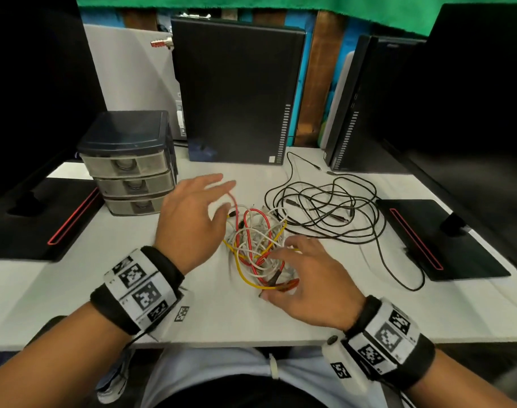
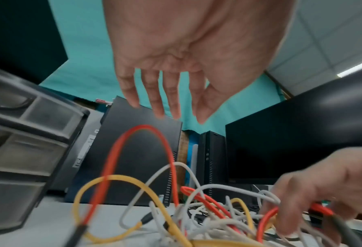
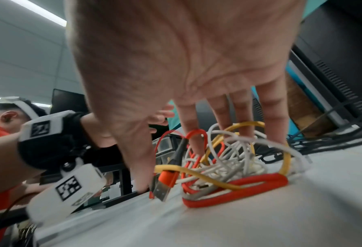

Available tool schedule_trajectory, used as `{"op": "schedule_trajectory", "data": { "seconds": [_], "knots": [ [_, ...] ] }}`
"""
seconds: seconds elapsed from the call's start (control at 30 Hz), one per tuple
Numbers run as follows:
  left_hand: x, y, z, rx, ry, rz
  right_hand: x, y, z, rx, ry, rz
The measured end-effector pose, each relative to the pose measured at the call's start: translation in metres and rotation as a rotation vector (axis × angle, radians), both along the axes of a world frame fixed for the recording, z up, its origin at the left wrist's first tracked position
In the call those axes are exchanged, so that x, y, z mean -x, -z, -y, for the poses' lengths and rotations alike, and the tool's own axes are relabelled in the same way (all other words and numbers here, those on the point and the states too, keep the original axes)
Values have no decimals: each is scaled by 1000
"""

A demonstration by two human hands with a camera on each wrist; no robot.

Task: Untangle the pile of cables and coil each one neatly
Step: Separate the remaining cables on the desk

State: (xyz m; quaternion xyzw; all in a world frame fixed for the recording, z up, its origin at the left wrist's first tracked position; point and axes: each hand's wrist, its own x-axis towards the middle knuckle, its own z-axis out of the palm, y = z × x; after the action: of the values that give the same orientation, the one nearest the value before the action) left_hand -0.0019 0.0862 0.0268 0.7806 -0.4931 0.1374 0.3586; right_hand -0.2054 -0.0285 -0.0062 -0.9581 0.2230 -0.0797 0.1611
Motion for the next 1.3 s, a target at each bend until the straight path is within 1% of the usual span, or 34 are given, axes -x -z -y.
{"op": "schedule_trajectory", "data": {
  "seconds": [0.03,0.07,0.1,0.13,0.17,0.2,0.23,0.27,0.33,0.37,0.43,0.47,0.53,0.6,0.7,0.77,0.83,0.9,0.97,1.03,1.07,1.13,1.2,1.3],
  "knots": [
    [3,2,-1,-40,47,18,1,1,4,-32,-13,-114],
    [6,3,-1,-90,113,-35,1,2,7,-45,-32,-196],
    [7,6,-1,-164,184,-120,1,3,10,-37,-47,-232],
    [9,9,0,-286,246,-201,1,4,11,-21,-49,-222],
    [11,13,0,-448,285,-238,0,6,14,-16,-34,-192],
    [12,17,-1,-604,307,-238,0,7,17,-43,-7,-155],
    [12,22,-1,-710,311,-228,-1,9,20,-120,21,-112],
    [13,26,-2,-762,303,-228,-1,9,22,-249,37,-42],
    [18,31,-4,-756,239,-213,-3,3,25,-578,53,153],
    [21,31,-3,-722,199,-169,-4,-3,27,-733,71,238],
    [26,29,-1,-595,131,-80,-3,-16,29,-1026,96,349],
    [27,27,0,-514,106,-47,-2,-23,31,-1138,104,394],
    [28,23,1,-348,87,-32,0,-33,34,-1297,135,478],
    [25,18,1,-239,106,-75,0,-35,38,-1346,202,529],
    [17,11,1,-154,133,-170,-1,-36,39,-1199,306,526],
    [13,6,0,-121,144,-164,-3,-38,40,-1080,340,518],
    [10,2,-1,-132,151,-114,-4,-39,39,-938,330,492],
    [9,1,-1,-160,163,-108,-3,-40,34,-749,277,519],
    [8,3,1,-184,194,-194,-2,-41,23,-433,190,605],
    [8,4,3,-196,236,-291,-2,-43,9,-101,18,656],
    [8,4,5,-197,257,-334,-4,-43,3,6,-65,635],
    [9,1,7,-190,291,-432,-13,-41,-3,149,-140,528],
    [10,-3,8,-160,335,-533,-26,-38,-4,290,-134,430],
    [10,-8,7,-129,386,-623,-44,-37,-3,466,-122,405]
  ]
}}
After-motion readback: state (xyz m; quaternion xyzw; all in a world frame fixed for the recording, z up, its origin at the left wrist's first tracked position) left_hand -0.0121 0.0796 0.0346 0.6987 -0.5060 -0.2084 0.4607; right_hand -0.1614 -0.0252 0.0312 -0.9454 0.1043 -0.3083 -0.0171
